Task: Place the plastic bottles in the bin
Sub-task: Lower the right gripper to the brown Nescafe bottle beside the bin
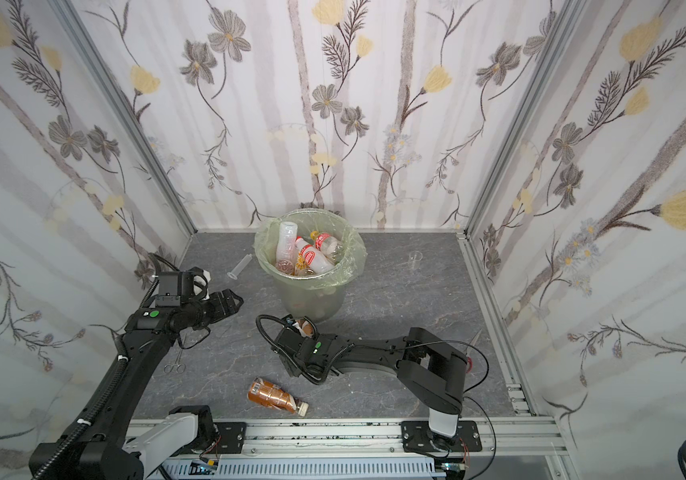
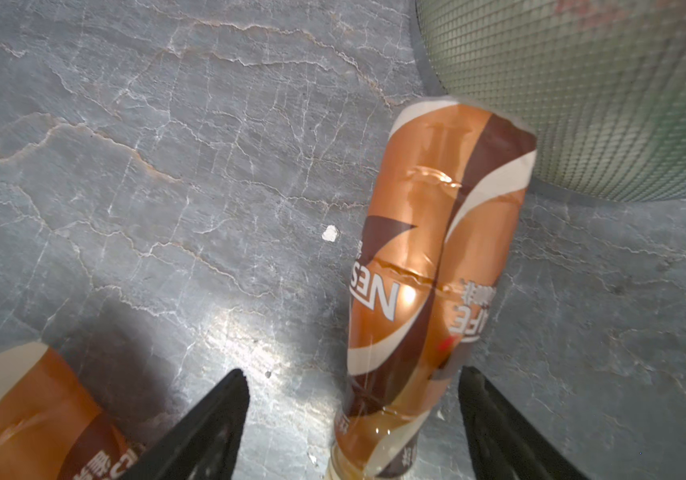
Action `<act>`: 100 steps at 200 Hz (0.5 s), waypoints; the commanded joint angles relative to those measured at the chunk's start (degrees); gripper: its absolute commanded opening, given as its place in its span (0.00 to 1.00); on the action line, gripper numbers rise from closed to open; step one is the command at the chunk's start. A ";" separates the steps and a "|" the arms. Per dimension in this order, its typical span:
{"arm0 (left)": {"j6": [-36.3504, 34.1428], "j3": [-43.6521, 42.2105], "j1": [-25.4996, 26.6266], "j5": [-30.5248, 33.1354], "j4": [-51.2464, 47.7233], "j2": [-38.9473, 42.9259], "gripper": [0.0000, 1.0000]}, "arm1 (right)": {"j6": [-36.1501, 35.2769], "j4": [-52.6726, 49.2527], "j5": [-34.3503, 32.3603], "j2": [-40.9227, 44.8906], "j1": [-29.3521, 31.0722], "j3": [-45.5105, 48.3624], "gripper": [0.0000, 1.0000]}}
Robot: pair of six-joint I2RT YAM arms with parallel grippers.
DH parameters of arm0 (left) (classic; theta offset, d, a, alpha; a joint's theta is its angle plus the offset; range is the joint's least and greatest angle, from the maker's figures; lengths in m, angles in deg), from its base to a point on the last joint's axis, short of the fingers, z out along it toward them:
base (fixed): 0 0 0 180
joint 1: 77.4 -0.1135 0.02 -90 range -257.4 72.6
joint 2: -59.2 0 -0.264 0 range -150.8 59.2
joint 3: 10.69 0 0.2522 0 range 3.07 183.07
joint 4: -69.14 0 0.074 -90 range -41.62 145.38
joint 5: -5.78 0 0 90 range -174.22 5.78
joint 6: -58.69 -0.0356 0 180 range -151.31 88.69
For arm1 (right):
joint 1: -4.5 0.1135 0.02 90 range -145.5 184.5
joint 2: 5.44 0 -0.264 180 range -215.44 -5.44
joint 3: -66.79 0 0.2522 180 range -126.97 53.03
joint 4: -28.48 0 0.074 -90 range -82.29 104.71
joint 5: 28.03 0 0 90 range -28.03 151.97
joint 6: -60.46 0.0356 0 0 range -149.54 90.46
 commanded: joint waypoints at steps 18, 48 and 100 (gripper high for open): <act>0.84 -0.12 -0.08 1.32 1.10 -0.26 0.86 | 1.15 0.09 1.04 -3.09 -1.26 -1.53 0.77; 0.80 -0.22 -0.07 1.43 1.53 -0.44 0.86 | 0.73 0.16 2.44 -5.39 -2.01 -2.15 0.72; 1.06 -0.26 -0.09 1.38 1.88 -0.53 0.86 | -0.12 0.52 3.35 -6.61 -2.39 -1.99 0.67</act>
